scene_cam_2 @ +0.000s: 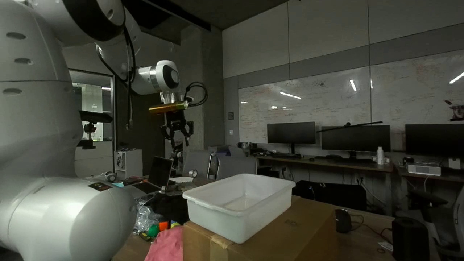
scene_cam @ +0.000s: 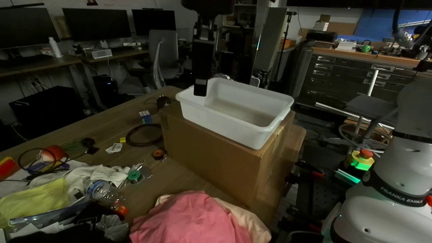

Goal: Remove all the clothes from the box and put them on the table

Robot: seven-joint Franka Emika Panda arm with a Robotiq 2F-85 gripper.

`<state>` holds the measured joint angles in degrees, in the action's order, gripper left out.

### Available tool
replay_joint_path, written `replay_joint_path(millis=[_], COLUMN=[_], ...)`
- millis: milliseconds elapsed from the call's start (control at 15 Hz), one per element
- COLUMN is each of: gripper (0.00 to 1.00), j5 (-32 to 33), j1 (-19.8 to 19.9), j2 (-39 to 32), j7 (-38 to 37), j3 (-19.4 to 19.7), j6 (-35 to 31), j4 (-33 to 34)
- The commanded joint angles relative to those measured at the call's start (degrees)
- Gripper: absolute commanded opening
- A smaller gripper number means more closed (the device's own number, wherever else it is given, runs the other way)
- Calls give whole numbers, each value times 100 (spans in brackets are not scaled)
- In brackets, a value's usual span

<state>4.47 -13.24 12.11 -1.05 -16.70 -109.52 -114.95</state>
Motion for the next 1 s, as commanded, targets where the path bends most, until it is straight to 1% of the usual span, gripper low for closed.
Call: replay_joint_path(millis=[0,67,133,267,400,533,800,933], gripper=[94,100,100,100,100,100,100,100], j5=[955,1290,1492,1579,1507,1338,809,652], j1=[154,237,312,466,594,679,706,714], j2=[-122,-67,-27,142,307,483,940,1216], j7=[-20,-279,-499,-918,-1198,-1088,-456,-278], j3=[61,91,142,301,462,621,969,1086], j6=[307,211,117,56,115,433,1088,1256], j4=[167,61,-20,-214,-398,-548,-856,-1042])
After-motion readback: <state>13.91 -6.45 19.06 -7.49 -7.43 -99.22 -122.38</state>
